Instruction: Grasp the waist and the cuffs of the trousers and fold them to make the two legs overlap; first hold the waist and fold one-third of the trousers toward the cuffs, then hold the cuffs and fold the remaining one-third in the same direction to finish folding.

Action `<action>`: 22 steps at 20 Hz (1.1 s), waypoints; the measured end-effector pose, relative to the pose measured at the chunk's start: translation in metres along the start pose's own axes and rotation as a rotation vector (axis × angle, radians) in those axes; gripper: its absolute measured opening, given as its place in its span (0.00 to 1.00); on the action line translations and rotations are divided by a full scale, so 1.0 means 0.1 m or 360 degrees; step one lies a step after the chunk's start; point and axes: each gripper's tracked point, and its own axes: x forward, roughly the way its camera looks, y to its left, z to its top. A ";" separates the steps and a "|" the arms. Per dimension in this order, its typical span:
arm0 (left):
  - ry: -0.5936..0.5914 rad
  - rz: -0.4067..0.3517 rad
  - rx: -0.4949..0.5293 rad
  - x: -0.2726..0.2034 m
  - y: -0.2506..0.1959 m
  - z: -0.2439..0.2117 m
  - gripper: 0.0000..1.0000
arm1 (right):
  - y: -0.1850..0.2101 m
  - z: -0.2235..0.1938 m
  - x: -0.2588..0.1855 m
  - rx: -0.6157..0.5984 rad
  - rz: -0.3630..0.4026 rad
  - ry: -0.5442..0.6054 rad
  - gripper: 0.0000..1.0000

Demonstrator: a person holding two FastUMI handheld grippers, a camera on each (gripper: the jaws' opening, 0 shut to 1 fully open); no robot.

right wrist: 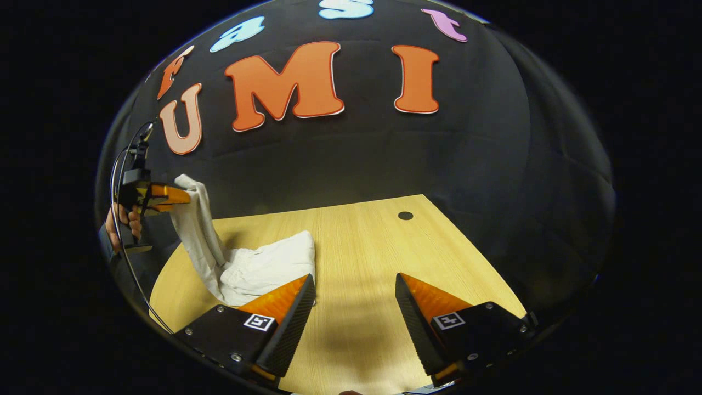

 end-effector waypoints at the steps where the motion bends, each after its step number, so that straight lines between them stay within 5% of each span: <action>1: 0.0016 -0.0004 0.0091 0.07 -0.20 -0.06 0.10 | -0.07 -0.02 -0.01 0.0015 -0.0002 0.0003 0.89; 8: 0.0292 -0.0126 0.0527 0.78 -1.20 -1.28 0.10 | -0.56 -0.16 -0.04 0.0114 -0.0069 0.0027 0.90; 15: 0.0510 -0.0161 0.0995 0.97 -1.43 -2.41 0.11 | -0.82 -0.35 -0.09 0.0192 -0.0109 0.0058 0.89; 19: 0.0558 -0.0266 0.1198 0.72 -1.82 -2.79 0.27 | -0.83 -0.39 -0.07 0.0183 -0.0105 0.0073 0.89; 22: 0.0465 -0.0328 0.1381 0.63 -2.04 -2.84 0.54 | -0.82 -0.38 -0.07 0.0179 -0.0093 0.0071 0.89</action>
